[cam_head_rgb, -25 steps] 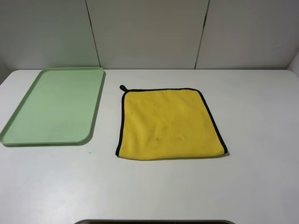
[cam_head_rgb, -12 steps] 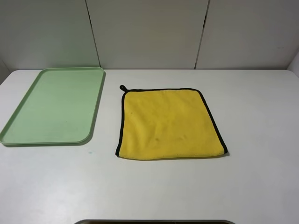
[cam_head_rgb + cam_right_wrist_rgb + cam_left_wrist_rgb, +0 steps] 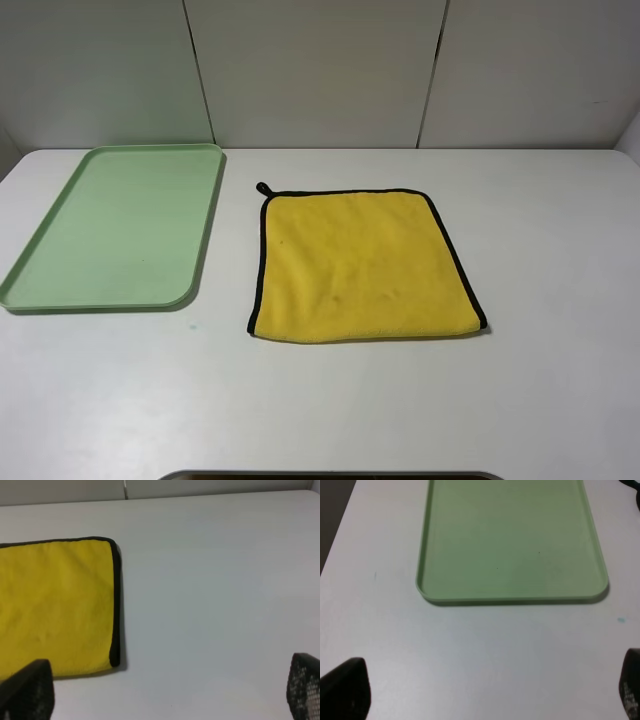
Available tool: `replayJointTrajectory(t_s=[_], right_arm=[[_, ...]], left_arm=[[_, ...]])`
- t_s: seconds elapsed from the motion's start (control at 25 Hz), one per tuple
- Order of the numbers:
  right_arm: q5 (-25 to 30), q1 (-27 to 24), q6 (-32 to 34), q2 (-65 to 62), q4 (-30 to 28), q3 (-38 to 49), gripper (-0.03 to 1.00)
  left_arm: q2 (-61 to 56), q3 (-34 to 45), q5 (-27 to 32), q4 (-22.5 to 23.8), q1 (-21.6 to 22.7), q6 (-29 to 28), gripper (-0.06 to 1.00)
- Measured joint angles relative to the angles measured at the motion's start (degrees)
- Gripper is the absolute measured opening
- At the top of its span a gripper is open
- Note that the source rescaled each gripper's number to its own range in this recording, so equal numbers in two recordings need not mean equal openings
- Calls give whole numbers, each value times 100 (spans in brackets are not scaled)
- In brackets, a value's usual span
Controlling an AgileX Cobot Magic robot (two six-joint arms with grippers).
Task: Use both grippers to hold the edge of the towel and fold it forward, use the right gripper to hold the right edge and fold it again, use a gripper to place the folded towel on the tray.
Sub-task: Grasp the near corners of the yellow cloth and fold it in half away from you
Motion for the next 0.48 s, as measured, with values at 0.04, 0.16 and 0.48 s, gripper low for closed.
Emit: replayJointTrajectory(t_s=[0.04, 0.16, 0.48], right_arm=[[0, 0, 0, 0, 0, 0, 100], [0, 0, 0, 0, -13, 0, 100], [0, 0, 0, 0, -18, 0, 100]], left_arm=[[0, 0, 0, 0, 0, 0, 100], [0, 0, 0, 0, 0, 0, 100], [18, 0, 0, 0, 0, 0, 100]])
